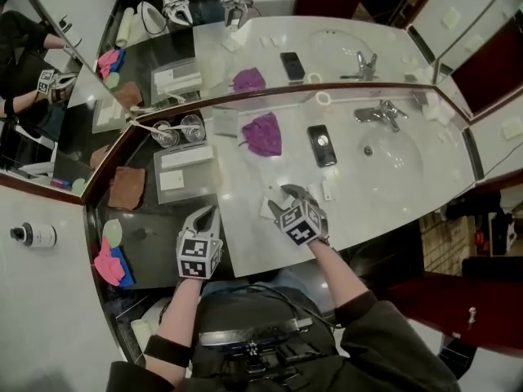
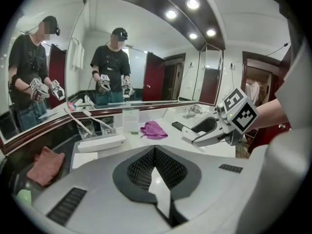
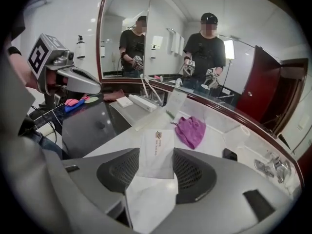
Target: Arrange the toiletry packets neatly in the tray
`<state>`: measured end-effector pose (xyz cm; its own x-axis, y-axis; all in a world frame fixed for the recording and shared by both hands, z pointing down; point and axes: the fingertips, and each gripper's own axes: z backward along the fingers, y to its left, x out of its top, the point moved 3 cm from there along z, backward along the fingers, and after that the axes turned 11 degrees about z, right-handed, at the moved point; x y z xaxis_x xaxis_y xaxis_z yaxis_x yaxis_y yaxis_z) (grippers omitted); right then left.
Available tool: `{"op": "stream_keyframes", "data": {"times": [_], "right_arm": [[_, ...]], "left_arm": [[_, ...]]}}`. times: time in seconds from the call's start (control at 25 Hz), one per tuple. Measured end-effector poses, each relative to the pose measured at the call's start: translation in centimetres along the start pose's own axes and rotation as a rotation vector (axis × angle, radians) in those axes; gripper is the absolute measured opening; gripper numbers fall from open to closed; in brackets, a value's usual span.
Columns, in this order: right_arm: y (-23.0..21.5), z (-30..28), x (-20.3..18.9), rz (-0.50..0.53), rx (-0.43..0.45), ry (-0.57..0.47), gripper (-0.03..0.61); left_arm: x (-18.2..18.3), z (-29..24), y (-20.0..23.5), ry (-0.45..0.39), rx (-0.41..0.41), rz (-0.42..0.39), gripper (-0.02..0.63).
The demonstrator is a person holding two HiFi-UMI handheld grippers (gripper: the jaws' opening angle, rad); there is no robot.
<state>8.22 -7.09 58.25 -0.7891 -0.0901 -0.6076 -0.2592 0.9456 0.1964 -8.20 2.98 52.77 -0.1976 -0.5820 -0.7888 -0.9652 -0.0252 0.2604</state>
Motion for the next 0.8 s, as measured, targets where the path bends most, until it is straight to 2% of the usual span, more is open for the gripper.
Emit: {"op": "stream_keyframes", "data": {"times": [0.52,0.8], "right_arm": [[8.7,-8.7,14.2,0.33,0.191,-0.098,0.232],[11.5,-13.9,19.7,0.471,0.265,-0.115,0.232]], "left_arm": [[-2.0,5.3,11.2,-0.031,0.15,0.095,0.002],[-2.2,5.5,16.3,-0.043,0.197,0.164,0.002]]}}
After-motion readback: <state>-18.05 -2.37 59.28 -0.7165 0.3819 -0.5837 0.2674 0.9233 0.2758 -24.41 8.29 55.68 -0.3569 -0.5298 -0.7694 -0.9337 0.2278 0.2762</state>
